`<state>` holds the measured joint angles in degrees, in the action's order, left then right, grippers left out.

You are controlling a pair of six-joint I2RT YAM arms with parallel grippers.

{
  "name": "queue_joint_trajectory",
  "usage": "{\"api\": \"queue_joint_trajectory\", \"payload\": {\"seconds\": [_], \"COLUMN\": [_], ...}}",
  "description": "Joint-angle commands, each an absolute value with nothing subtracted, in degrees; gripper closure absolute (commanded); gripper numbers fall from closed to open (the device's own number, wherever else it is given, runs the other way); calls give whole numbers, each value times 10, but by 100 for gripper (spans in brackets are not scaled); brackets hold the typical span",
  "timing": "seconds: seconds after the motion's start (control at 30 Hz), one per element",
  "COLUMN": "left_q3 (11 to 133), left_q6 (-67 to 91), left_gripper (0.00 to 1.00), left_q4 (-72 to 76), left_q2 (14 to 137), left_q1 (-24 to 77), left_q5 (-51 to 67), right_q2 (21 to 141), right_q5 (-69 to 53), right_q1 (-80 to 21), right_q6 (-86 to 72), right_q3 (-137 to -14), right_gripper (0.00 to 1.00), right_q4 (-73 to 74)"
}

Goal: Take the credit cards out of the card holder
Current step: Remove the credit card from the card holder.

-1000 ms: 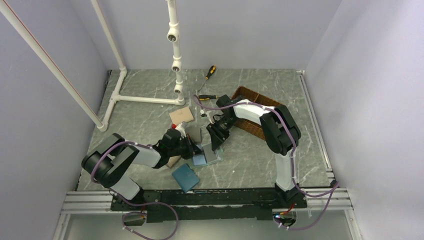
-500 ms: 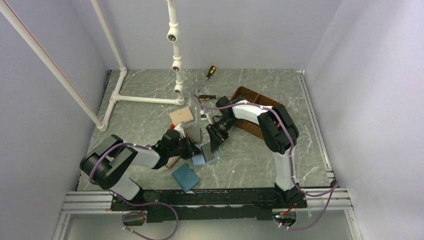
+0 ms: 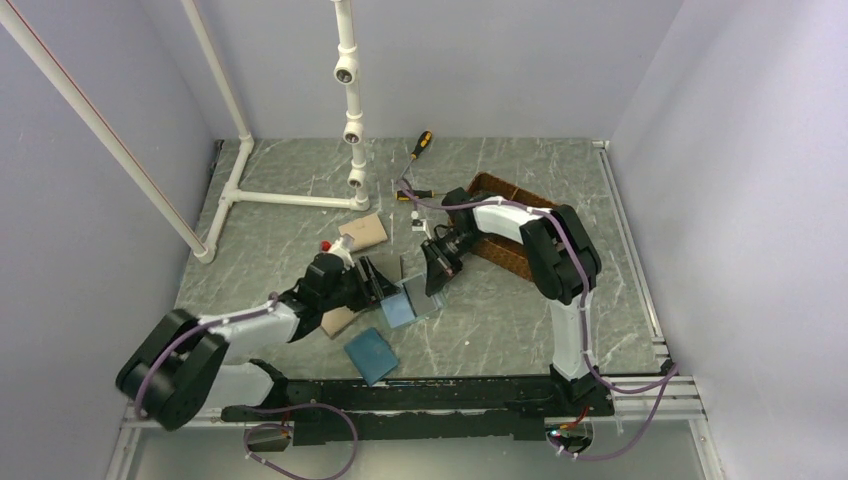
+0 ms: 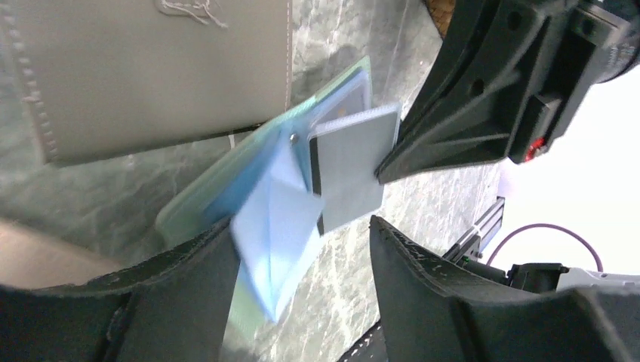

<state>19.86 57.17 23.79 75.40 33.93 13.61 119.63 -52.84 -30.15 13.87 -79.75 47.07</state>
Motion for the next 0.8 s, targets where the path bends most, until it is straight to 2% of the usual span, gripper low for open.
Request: {"api": "queue_joint_trajectory", "payload": {"seconds": [0.0, 0.17, 0.27, 0.53, 0.77], "left_q3": [227, 259, 248, 219, 228], "left_q6": [534, 510, 519, 578, 580], "left_gripper": [31, 28, 26, 31, 31], "left_q4": [81, -22, 36, 305, 389], "left_q2": [651, 538, 510, 668, 780], "left_q1": [331, 330, 330, 330, 331], "left_q5": [89, 70, 118, 256, 268], "right_q2": [1162, 1159, 1157, 1158, 1159], "right_q5": [-532, -536, -551, -587, -608], "right_q1": [-288, -288, -288, -284, -278], "right_q6": [142, 140, 145, 174, 185], "right_q3": [-800, -800, -801, -806, -806], "right_gripper": [100, 100, 100, 100, 100], "right_q4": [444, 442, 447, 466, 475]}}
